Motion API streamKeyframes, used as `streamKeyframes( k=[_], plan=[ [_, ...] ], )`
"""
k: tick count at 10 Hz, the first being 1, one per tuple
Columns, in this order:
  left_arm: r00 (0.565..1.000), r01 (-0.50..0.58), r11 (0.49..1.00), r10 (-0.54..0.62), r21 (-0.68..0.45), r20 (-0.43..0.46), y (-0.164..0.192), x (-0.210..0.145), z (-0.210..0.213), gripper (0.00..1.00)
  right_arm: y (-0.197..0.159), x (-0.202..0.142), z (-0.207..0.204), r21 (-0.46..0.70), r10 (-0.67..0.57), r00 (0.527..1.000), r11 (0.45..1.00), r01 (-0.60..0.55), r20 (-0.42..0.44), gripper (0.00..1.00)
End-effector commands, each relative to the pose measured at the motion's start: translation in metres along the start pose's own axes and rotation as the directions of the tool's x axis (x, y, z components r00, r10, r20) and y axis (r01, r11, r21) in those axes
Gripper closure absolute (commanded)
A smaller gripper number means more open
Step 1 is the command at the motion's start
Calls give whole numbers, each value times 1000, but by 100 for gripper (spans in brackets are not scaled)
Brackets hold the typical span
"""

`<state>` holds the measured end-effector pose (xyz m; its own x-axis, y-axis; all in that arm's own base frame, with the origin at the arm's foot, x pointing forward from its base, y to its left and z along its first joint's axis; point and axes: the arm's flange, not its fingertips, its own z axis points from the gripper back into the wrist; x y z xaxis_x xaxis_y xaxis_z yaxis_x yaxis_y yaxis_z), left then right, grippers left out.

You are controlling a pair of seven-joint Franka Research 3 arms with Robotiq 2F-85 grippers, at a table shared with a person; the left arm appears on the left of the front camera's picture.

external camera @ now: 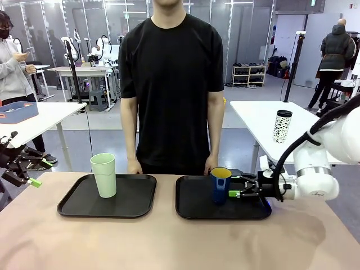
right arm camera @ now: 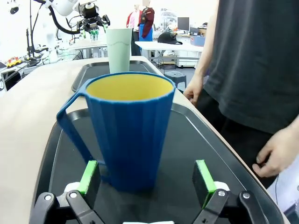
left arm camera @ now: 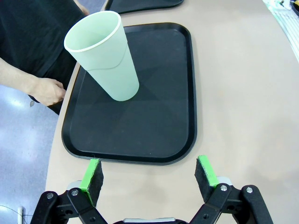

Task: Sort and store the cups by type.
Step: Pick up the Handle plastic cup and place it into the empty Flat Tray.

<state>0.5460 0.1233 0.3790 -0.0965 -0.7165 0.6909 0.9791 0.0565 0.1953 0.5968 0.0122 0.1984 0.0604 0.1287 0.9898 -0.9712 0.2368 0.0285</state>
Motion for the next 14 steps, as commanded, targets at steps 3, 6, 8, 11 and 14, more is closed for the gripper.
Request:
streamKeyframes(
  k=[3, 6, 8, 11, 14],
  plan=[
    [1000, 9, 1000, -9, 6, 28, 2, 2, 1, 0, 8, 9, 36, -29, -24, 1000, 999, 24, -2, 0],
    [1000, 9, 1000, -9, 6, 28, 2, 2, 1, 0, 3, 3, 39, -36, -5, 1000, 999, 5, -6, 0],
    [1000, 9, 1000, -9, 6, 28, 2, 2, 1, 0, 3, 3, 39, -36, -5, 1000, 999, 5, -6, 0],
    [1000, 9, 1000, -9, 6, 28, 2, 2, 1, 0, 3, 3, 39, -36, -5, 1000, 999, 5, -6, 0],
    [1000, 9, 1000, -9, 6, 28, 2, 2, 1, 0, 3, 3, 39, -36, -5, 1000, 999, 5, -6, 0]
  ],
)
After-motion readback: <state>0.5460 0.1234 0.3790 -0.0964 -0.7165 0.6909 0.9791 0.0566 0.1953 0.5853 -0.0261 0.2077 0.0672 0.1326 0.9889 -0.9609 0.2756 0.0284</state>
